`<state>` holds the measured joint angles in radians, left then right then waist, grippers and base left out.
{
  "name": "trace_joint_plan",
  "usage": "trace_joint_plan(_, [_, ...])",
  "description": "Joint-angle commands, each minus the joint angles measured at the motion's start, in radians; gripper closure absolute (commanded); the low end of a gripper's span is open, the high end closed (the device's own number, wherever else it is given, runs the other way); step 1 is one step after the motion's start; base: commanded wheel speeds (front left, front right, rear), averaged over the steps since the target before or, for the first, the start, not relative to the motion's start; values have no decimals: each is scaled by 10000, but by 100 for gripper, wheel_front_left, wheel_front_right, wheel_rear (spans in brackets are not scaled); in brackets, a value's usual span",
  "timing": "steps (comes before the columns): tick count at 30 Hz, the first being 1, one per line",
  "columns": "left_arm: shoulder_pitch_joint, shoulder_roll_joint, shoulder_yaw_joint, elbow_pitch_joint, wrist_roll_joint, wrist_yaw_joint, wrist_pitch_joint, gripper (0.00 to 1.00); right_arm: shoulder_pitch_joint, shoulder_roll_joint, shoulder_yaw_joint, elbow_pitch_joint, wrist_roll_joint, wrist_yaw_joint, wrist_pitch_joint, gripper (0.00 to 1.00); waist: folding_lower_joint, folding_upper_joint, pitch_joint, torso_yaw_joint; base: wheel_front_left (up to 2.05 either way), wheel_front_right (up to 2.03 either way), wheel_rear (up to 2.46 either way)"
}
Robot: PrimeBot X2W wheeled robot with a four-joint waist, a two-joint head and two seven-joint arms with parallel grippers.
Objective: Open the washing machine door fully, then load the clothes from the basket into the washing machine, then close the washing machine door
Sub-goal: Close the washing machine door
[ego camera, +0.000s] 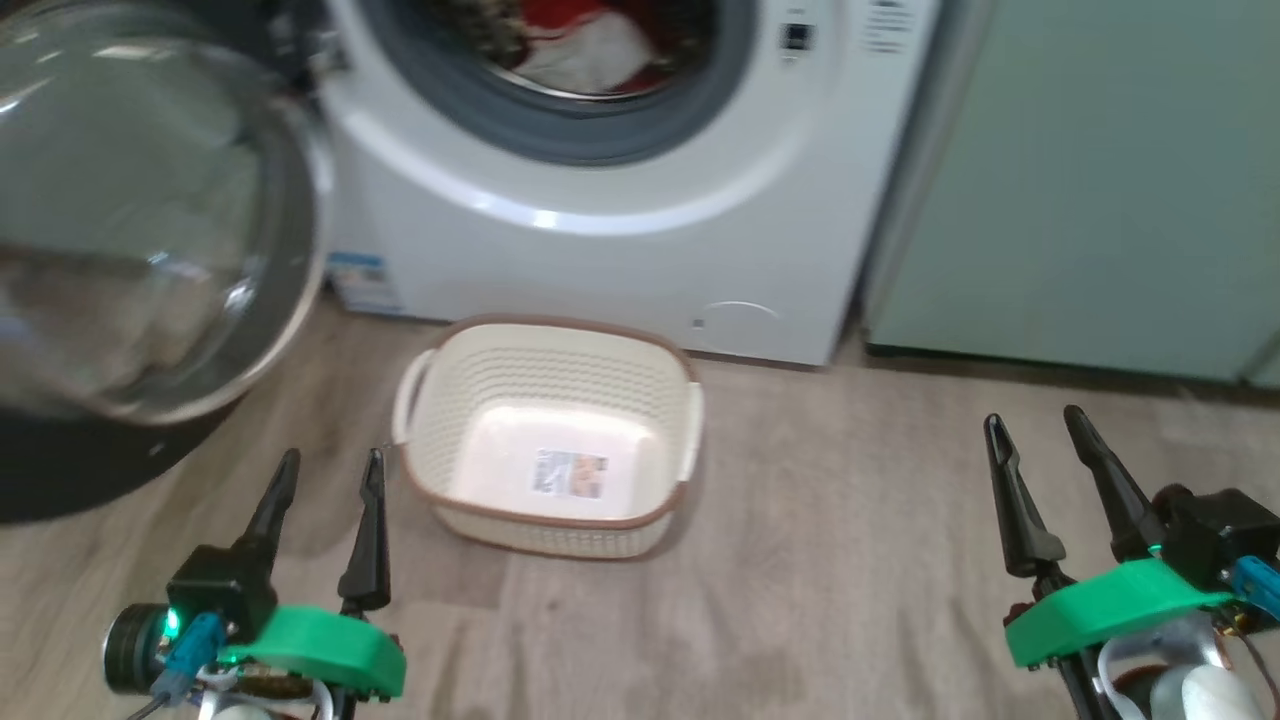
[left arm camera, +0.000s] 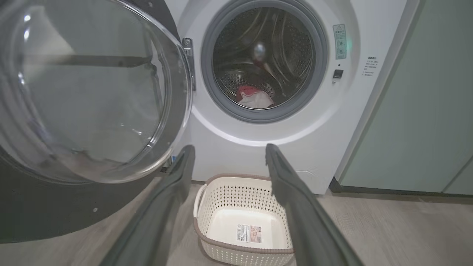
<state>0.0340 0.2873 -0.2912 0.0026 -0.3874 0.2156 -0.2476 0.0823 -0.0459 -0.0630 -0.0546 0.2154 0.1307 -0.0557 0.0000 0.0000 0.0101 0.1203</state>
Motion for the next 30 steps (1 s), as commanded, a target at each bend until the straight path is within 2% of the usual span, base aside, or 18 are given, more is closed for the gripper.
trace_joint_plan(1, [-500,116,408,-311,-34,38,-98,0,-296,-43,224,-418,39,0,2,0,0,0,-21,711,0,0,0])
trace_joint_plan(7, [-345,45,516,-362,-83,120,-114,0,-314,-43,301,-466,25,0,76,0,0,0,-61,2111,0,0,0])
trace_joint_plan(14, [-162,10,645,-481,-135,187,-124,0,-343,-43,421,-447,64,0,90,0,0,0,-51,3131,0,0,0])
trace_joint_plan(19, [-129,-20,712,-490,-198,129,-131,0,-389,-43,459,-407,69,0,83,0,0,0,-46,3441,0,0,0])
trace_joint_plan(30, [-178,-54,807,-440,-216,27,-137,0,-419,-43,553,-364,89,0,51,0,0,0,24,3484,0,0,0])
